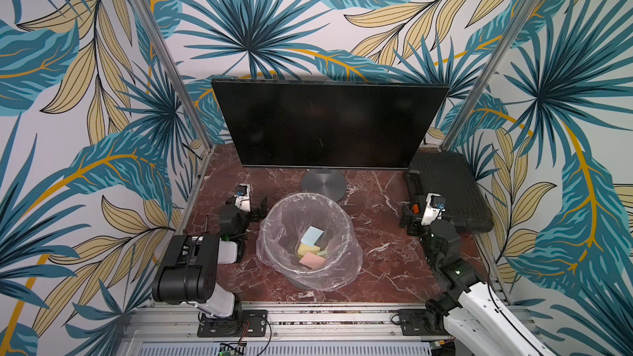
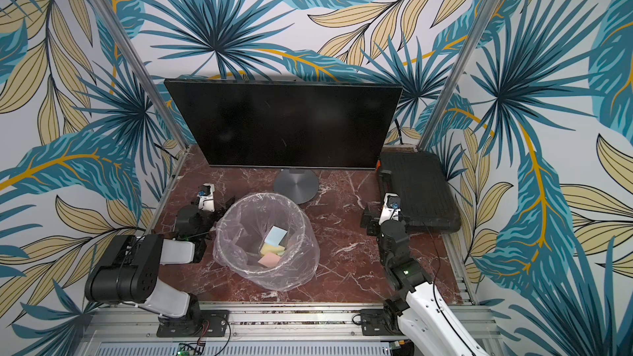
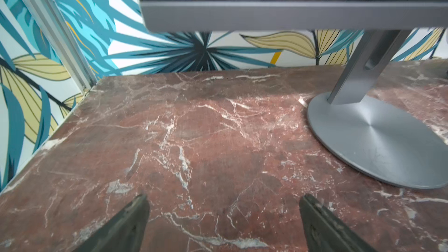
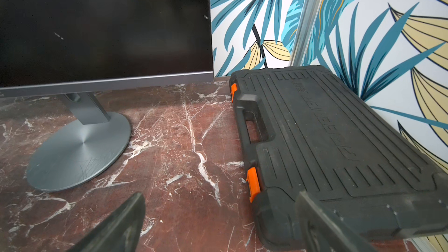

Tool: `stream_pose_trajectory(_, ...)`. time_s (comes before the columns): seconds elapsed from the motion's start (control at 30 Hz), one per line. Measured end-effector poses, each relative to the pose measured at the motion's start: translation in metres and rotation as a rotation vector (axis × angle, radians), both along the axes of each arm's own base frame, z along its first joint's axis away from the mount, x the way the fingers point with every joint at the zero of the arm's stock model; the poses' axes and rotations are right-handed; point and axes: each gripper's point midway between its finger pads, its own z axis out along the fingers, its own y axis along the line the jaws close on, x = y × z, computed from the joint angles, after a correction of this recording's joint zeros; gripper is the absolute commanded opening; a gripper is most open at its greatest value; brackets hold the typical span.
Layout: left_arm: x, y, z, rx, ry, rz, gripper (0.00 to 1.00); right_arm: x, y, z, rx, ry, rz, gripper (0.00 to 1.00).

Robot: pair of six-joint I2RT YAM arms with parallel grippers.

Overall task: Remove the sticky note from the monitor
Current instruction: Reset both arms

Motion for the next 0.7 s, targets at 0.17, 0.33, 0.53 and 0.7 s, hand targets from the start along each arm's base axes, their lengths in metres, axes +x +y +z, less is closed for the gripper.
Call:
stream_pose_trajectory(0.17,0.002,-0.002,-0.007,0.024,0.044,0.02,1.0,0.008,0.001,-0.008,-0.062,0.007,0.007,0.99)
stream_pose_trajectory(0.33,0.006,-0.009,-0.008,0.05,0.062,0.014,1.0,0.027,-0.004,-0.033,-0.108,0.082,0.011,1.0)
stream_pose_trajectory(0.53,0.004,-0.006,-0.014,0.062,0.088,0.028,1.0,0.056,-0.014,-0.069,-0.121,0.148,0.011,1.0)
stream_pose_trajectory(0.7,0.004,-0.006,-0.014,0.068,0.09,0.031,1.0,0.067,-0.025,-0.085,-0.105,0.154,0.006,0.99)
